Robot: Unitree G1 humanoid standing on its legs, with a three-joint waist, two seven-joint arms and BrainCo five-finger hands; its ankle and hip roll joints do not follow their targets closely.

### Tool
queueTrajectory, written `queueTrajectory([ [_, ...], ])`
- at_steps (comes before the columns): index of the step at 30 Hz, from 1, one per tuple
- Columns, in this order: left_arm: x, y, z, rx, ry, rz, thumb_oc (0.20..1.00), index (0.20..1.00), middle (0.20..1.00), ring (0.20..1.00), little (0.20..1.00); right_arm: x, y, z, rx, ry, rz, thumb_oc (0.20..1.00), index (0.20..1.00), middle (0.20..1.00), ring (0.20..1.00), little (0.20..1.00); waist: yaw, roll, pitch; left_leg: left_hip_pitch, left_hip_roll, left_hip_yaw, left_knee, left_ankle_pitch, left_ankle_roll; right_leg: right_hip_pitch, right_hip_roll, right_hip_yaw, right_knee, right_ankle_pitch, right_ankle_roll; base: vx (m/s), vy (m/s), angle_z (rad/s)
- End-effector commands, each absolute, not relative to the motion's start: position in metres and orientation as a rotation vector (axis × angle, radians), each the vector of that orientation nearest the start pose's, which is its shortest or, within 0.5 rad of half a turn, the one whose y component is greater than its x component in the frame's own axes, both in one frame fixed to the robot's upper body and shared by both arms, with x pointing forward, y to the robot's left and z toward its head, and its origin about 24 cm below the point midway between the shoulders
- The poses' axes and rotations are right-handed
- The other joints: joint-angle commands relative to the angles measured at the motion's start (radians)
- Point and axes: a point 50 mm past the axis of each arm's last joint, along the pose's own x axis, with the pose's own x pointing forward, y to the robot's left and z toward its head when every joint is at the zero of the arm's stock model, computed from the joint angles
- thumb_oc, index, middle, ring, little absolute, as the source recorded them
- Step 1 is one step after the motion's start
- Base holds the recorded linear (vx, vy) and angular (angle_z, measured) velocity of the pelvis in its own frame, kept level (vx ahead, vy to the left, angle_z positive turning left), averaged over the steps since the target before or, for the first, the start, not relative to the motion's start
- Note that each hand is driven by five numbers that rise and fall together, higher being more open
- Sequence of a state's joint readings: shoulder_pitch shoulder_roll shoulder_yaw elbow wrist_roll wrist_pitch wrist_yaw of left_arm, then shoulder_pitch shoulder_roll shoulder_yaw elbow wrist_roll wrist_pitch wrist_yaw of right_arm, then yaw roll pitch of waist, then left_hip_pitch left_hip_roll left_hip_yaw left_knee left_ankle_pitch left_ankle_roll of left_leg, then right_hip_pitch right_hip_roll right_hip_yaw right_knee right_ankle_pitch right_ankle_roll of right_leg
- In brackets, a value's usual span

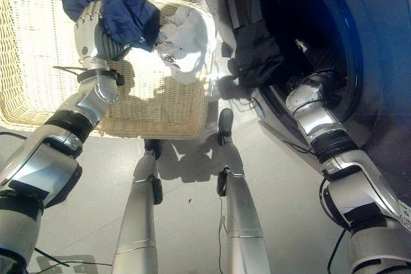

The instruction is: Put the clothes into the washing machine.

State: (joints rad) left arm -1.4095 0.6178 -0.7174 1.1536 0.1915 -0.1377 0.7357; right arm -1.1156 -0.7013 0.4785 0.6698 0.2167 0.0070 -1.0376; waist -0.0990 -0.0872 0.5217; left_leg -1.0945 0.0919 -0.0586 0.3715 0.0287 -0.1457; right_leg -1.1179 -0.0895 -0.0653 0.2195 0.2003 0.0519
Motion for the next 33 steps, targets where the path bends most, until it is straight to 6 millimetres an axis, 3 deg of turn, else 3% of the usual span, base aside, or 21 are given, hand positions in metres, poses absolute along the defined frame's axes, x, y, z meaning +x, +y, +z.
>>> queueTrajectory([
  [1,0.406,0.213,0.311,1.13,-0.65,0.648,0.2,0.2,0.2,0.2,0.2,0.368,-0.226,0.29,-0.402,-0.713,-0.949,1.0,1.0,1.0,1.0,1.0,0.008,-0.029,-0.002,0.086,-0.085,0.034,-0.131,0.018,0.055,0.055,0.088,-0.073,0.095,-0.092,0.103,0.0,0.0,0.0],
  [8,0.406,0.219,0.307,1.1,-0.628,0.659,0.2,0.2,0.2,0.2,0.2,0.365,-0.226,0.292,-0.404,-0.736,-0.946,1.0,1.0,1.0,1.0,1.0,0.007,-0.024,-0.002,0.077,-0.087,0.035,-0.132,0.026,0.054,0.045,0.084,-0.074,0.093,-0.086,0.102,0.0,0.0,0.0],
  [13,0.405,0.223,0.302,0.984,-0.618,0.66,0.2,0.2,0.2,0.2,0.2,0.363,-0.219,0.295,-0.394,-0.779,-0.904,1.0,1.0,1.0,1.0,1.0,0.011,-0.02,-0.002,0.073,-0.086,0.034,-0.128,0.025,0.053,0.039,0.082,-0.072,0.102,-0.095,0.1,0.0,-0.007,0.0],
  [18,0.4,0.217,0.306,0.753,-0.706,0.61,0.2,0.2,0.2,0.2,0.2,0.358,-0.192,0.301,-0.321,-0.855,-0.609,1.0,1.0,1.0,1.0,1.0,0.014,-0.018,-0.002,0.07,-0.089,0.029,-0.13,0.027,0.053,0.032,0.079,-0.072,0.108,-0.098,0.099,0.0,0.0,0.0],
  [21,0.393,0.211,0.305,0.56,-0.784,0.545,0.2,0.2,0.2,0.2,0.2,0.353,-0.18,0.288,-0.199,-0.828,-0.401,1.0,1.0,1.0,1.0,1.0,0.02,-0.012,-0.002,0.079,-0.092,0.029,-0.132,0.022,0.052,0.038,0.078,-0.073,0.109,-0.107,0.096,0.0,0.0,0.0],
  [23,0.388,0.204,0.302,0.471,-0.845,0.498,0.2,0.2,0.2,0.2,0.2,0.349,-0.174,0.278,-0.107,-0.814,-0.277,1.0,1.0,1.0,1.0,1.0,0.023,-0.007,-0.002,0.073,-0.098,0.026,-0.136,0.031,0.054,0.03,0.076,-0.073,0.108,-0.1,0.095,0.0,-0.016,0.0],
  [27,0.366,0.175,0.272,0.298,-0.991,0.307,0.2,0.2,0.2,0.2,0.2,0.33,-0.166,0.249,0.076,-0.798,-0.119,1.0,1.0,1.0,1.0,1.0,0.04,0.01,-0.002,0.082,-0.112,0.02,-0.146,0.028,0.064,0.034,0.07,-0.082,0.107,-0.101,0.093,0.01,-0.028,0.0],
  [30,0.347,0.153,0.255,0.231,-1.089,0.193,0.2,0.2,0.2,0.2,0.2,0.317,-0.162,0.236,0.181,-0.793,-0.042,1.0,1.0,1.0,1.0,1.0,0.05,0.02,-0.002,0.081,-0.12,0.016,-0.148,0.029,0.073,0.027,0.064,-0.086,0.112,-0.098,0.092,0.0,0.0,0.0],
  [33,0.332,0.138,0.252,0.191,-1.155,0.123,0.2,0.2,0.2,0.2,0.2,0.309,-0.155,0.235,0.203,-0.814,0.011,1.0,1.0,1.0,1.0,1.0,0.058,0.03,-0.002,0.081,-0.127,0.014,-0.151,0.033,0.081,0.023,0.06,-0.089,0.12,-0.095,0.091,0.0,0.002,0.04],
])
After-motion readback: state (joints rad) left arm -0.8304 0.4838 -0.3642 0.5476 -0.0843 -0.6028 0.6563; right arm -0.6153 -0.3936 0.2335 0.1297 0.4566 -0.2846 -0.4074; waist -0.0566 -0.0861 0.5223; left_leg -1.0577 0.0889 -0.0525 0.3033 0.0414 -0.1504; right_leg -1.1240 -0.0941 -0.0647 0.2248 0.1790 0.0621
